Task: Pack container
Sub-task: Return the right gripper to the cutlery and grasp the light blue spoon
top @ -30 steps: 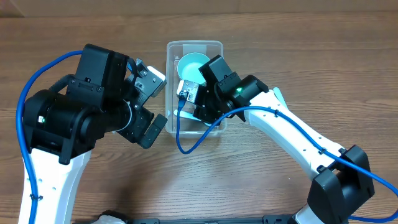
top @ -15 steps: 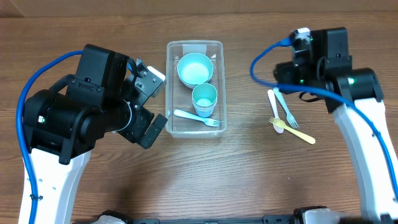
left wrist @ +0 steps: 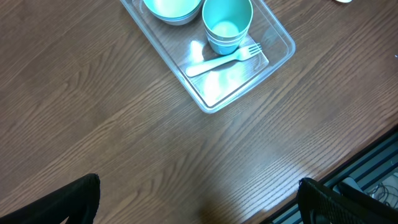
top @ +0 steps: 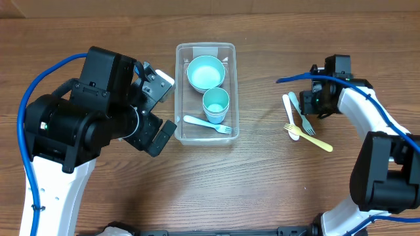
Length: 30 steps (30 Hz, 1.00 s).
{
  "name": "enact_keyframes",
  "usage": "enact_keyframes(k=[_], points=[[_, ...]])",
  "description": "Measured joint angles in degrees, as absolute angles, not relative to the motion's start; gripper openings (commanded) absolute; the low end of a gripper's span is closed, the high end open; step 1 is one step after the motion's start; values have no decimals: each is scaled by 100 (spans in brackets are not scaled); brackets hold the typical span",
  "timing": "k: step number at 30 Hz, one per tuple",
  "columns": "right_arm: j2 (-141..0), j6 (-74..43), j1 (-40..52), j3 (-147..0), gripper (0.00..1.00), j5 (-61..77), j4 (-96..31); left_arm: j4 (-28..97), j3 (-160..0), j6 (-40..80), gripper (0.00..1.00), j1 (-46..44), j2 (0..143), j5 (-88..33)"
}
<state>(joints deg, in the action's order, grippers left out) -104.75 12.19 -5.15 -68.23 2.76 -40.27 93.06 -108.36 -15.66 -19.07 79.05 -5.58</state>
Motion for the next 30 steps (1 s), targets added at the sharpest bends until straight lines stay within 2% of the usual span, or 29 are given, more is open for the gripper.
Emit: enact_keyframes(k=[10, 22, 26, 30], points=[[-10475, 1356, -478, -6160, 51, 552, -3118, 9303, -10836, -1566, 100, -1907, 7905, -558], [-10541, 1116, -443, -5946, 47, 80, -2891, 9306, -10836, -1566, 100, -1907, 7905, -558], [-10541, 1070, -250, -5944, 39, -207, -2845, 9306, -10836, -1568, 100, -1907, 7905, -558], [-10551, 1061, -215, -5944, 26, -185, -2799, 9306, -10836, -1566, 100, -1907, 7905, -558]])
